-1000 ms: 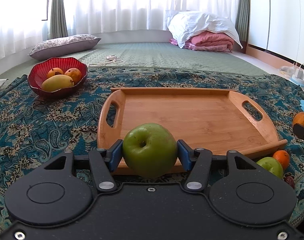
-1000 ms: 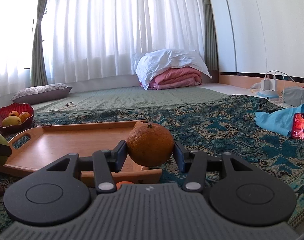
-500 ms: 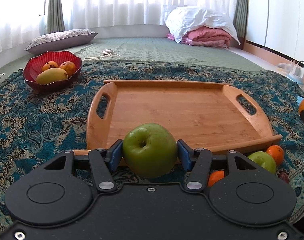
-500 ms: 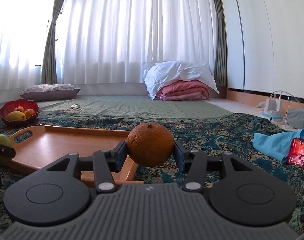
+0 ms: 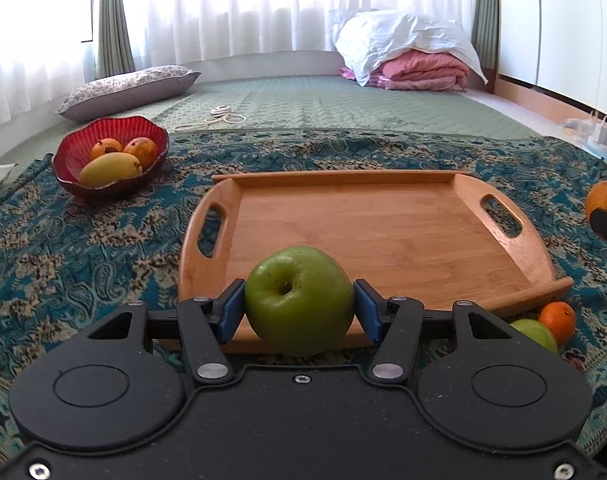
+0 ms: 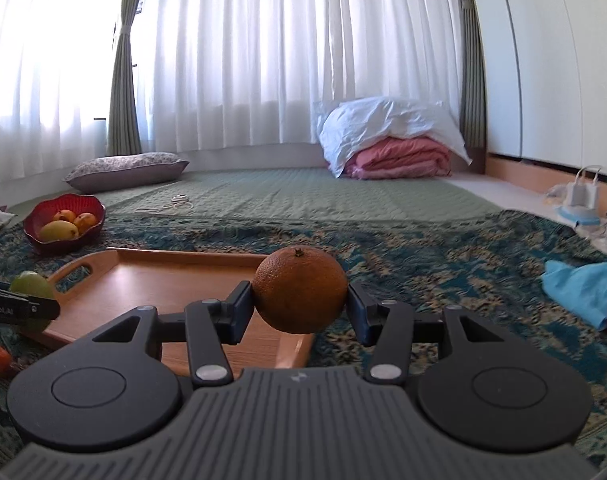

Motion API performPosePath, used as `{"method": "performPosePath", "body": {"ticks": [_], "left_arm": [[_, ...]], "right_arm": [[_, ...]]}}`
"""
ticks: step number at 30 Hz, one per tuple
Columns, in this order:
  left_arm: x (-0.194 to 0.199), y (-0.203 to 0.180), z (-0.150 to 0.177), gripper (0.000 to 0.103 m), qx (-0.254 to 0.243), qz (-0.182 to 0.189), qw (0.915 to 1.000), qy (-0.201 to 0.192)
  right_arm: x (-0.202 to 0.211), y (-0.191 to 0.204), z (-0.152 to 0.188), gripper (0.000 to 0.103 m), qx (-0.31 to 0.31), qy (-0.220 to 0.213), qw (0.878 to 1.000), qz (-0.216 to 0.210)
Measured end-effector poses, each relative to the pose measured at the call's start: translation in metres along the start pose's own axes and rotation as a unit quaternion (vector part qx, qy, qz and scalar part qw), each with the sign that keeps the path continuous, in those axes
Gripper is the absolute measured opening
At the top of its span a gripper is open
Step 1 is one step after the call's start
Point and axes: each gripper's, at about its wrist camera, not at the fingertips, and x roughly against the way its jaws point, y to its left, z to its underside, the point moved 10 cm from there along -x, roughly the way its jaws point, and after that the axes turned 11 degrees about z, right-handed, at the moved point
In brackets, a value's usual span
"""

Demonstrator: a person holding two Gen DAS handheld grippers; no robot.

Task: Organize fruits
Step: 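Carry the large orange in the right tool and release it on the tray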

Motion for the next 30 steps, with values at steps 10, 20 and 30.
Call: {"method": "performPosePath", "body": {"ticks": [10,20,30], "left_arm": [[-0.013,0.014,-0.015,0.055,0.004,-0.009,0.9999,0.013],[-0.038,0.030,-0.017,0.055,0.016,-0.008,0.9994,0.031],[-0.059,0.038,-0.003,0.055,0.031,-0.004,0.9982,0.052]], "right_arm": [[-0.018,0.036,-0.009,0.055,0.009,0.032,0.999,-0.025],[-0.041,0.058,0.001,0.048,0.031,0.072,0.997,-0.028],[-0.059,0.062,0.043,0.043,0.014,0.131,0.991,-0.025]]}}
